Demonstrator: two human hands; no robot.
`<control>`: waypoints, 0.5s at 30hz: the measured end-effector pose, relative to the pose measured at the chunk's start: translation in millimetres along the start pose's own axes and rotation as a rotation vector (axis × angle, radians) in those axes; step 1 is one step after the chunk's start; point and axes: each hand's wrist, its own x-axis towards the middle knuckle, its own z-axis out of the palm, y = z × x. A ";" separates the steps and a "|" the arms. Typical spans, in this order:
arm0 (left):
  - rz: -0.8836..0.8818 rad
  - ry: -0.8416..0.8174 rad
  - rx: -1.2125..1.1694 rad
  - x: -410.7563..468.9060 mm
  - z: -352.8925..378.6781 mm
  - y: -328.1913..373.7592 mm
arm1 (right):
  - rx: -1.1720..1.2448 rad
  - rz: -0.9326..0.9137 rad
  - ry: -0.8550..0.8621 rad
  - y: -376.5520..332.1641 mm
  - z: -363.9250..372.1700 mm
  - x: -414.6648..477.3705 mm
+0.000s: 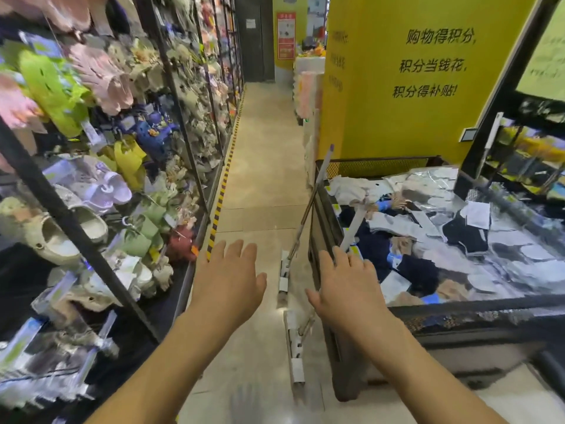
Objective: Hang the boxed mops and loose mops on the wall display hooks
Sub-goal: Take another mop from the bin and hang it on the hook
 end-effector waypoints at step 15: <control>0.154 -0.010 0.002 209.0 12.5 0.7 | -0.021 0.150 -0.040 20.5 -1.2 175.8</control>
